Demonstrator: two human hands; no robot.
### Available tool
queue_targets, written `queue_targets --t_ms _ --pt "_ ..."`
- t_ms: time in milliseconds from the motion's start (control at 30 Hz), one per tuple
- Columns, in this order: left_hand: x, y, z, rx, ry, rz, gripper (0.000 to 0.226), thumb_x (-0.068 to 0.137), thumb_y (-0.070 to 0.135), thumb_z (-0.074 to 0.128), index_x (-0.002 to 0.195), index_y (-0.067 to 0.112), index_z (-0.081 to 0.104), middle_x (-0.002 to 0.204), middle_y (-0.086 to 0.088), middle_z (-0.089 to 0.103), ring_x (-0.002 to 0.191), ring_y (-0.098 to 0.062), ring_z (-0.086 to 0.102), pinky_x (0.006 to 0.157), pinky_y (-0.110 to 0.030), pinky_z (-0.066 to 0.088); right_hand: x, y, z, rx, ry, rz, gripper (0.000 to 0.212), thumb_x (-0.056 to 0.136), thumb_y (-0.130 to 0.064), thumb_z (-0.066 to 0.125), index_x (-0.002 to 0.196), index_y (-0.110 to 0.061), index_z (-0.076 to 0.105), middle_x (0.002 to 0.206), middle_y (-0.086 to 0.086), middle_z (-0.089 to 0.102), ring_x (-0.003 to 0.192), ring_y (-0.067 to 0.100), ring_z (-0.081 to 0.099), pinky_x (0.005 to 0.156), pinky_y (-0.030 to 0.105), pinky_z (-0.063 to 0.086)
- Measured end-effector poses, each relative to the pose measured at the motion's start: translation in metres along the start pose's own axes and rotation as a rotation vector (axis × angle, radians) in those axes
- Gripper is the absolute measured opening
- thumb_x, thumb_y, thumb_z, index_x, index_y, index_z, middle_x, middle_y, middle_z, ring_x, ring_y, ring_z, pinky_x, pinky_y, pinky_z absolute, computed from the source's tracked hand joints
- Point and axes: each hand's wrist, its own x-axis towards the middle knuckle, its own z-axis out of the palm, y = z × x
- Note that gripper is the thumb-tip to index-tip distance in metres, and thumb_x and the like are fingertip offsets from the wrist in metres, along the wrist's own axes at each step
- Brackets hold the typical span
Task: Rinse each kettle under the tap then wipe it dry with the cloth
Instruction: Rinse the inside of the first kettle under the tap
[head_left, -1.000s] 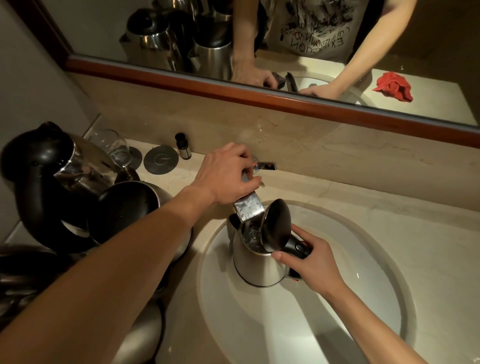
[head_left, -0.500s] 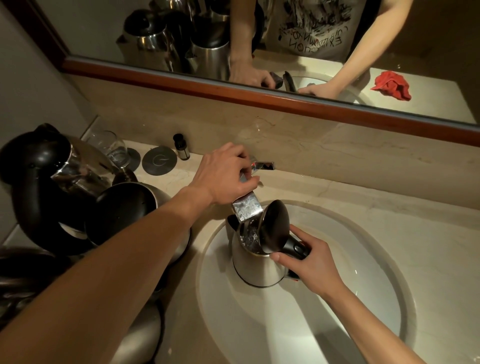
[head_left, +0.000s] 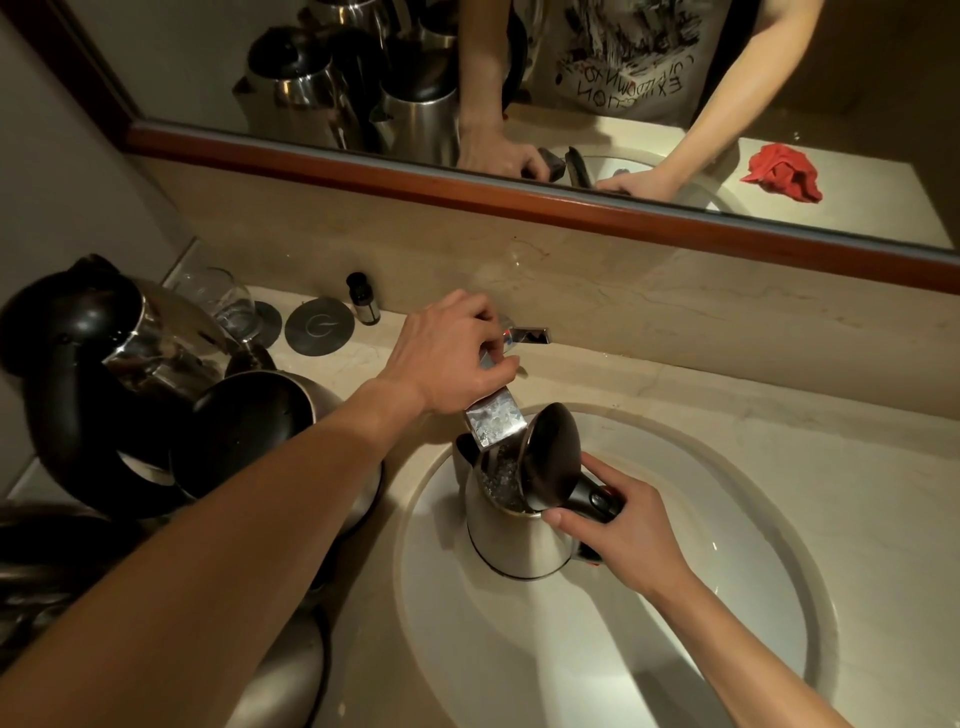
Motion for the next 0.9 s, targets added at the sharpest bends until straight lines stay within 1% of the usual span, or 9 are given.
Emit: queue_targets --t_ms 67,133,333,467,600,667,733,833,900 --pt "-0.0003 0.0002 0.0003 0.002 0.001 0.0 0.032 0.083 0.055 0.05 0.074 0.029 0.065 0.096 0.01 0.055 0.096 -0.01 0.046 0.068 -0.028 0.027 -0.0003 0.0024 -0.0004 0.003 0.003 0.004 0.07 0.072 -0.017 0.096 0.127 -0.048 0.065 0.095 -0.016 0.08 0.058 0.004 0.067 0.059 0.021 0.054" --pt "-0.0004 -0.0003 0.0008 0.002 0.001 0.003 0.031 0.083 0.055 0.05 0.074 0.029 0.064 0.096 0.01 0.055 0.096 -0.01 0.046 0.068 -0.028 0.027 -0.0001 0.0037 -0.0004 -0.001 -0.003 0.01 0.071 0.071 -0.02 0.097 0.132 -0.042 0.066 0.098 -0.016 0.081 0.066 0.001 0.069 0.067 0.023 0.055" --pt "-0.0004 -0.0005 0.0004 0.004 0.007 0.0 0.032 0.083 0.055 0.05 0.075 0.028 0.066 0.096 0.011 0.054 0.096 -0.01 0.046 0.067 -0.028 0.026 0.0017 0.009 -0.0016 0.017 -0.024 0.02 0.072 0.071 -0.026 0.097 0.135 -0.041 0.067 0.096 -0.01 0.08 0.061 -0.002 0.066 0.067 0.026 0.052" --pt "-0.0004 0.0002 0.0003 -0.003 -0.001 -0.002 0.032 0.083 0.056 0.049 0.074 0.029 0.065 0.097 0.011 0.055 0.098 -0.01 0.047 0.068 -0.029 0.028 0.0015 0.0099 -0.0014 0.034 -0.026 0.032 0.071 0.072 -0.02 0.097 0.132 -0.044 0.066 0.097 -0.004 0.08 0.054 0.002 0.063 0.057 0.025 0.052" --pt "-0.0008 0.0005 -0.0001 -0.019 -0.004 -0.005 0.028 0.083 0.057 0.049 0.073 0.033 0.059 0.097 0.012 0.054 0.098 -0.01 0.047 0.069 -0.029 0.028 0.0013 0.0091 -0.0012 0.022 -0.01 0.034 0.073 0.067 -0.033 0.098 0.129 -0.051 0.065 0.105 -0.011 0.08 0.065 -0.002 0.066 0.068 0.026 0.053" --pt "-0.0009 0.0004 -0.0002 -0.016 -0.005 -0.003 0.027 0.083 0.057 0.048 0.072 0.033 0.058 0.097 0.012 0.054 0.098 -0.01 0.047 0.069 -0.029 0.028 0.0013 0.0096 -0.0014 0.008 -0.009 0.037 0.072 0.07 -0.025 0.098 0.129 -0.049 0.065 0.104 -0.011 0.081 0.064 -0.001 0.067 0.064 0.025 0.054" --pt "-0.0005 0.0003 0.0 -0.011 -0.008 -0.003 0.03 0.083 0.057 0.048 0.073 0.032 0.061 0.097 0.012 0.054 0.098 -0.01 0.047 0.069 -0.029 0.028 0.0011 0.0092 -0.0014 0.026 -0.012 0.049 0.073 0.07 -0.024 0.098 0.133 -0.043 0.067 0.102 -0.005 0.081 0.061 0.002 0.065 0.06 0.026 0.054" --pt "-0.0001 0.0004 -0.0005 -0.01 -0.005 -0.006 0.032 0.082 0.057 0.048 0.073 0.03 0.063 0.096 0.012 0.054 0.098 -0.01 0.047 0.068 -0.029 0.027 0.0013 0.0097 -0.0009 0.029 -0.015 0.052 0.082 0.062 -0.045 0.095 0.138 -0.035 0.067 0.099 -0.008 0.08 0.064 0.0 0.065 0.069 0.028 0.053" --pt "-0.0004 0.0006 -0.0007 -0.018 -0.001 -0.006 0.03 0.082 0.056 0.048 0.072 0.032 0.061 0.096 0.012 0.054 0.098 -0.01 0.047 0.068 -0.029 0.027 0.0013 0.0092 -0.0016 0.045 -0.022 0.062 0.084 0.059 -0.05 0.091 0.138 -0.036 0.068 0.097 -0.008 0.079 0.062 -0.001 0.064 0.069 0.028 0.052"
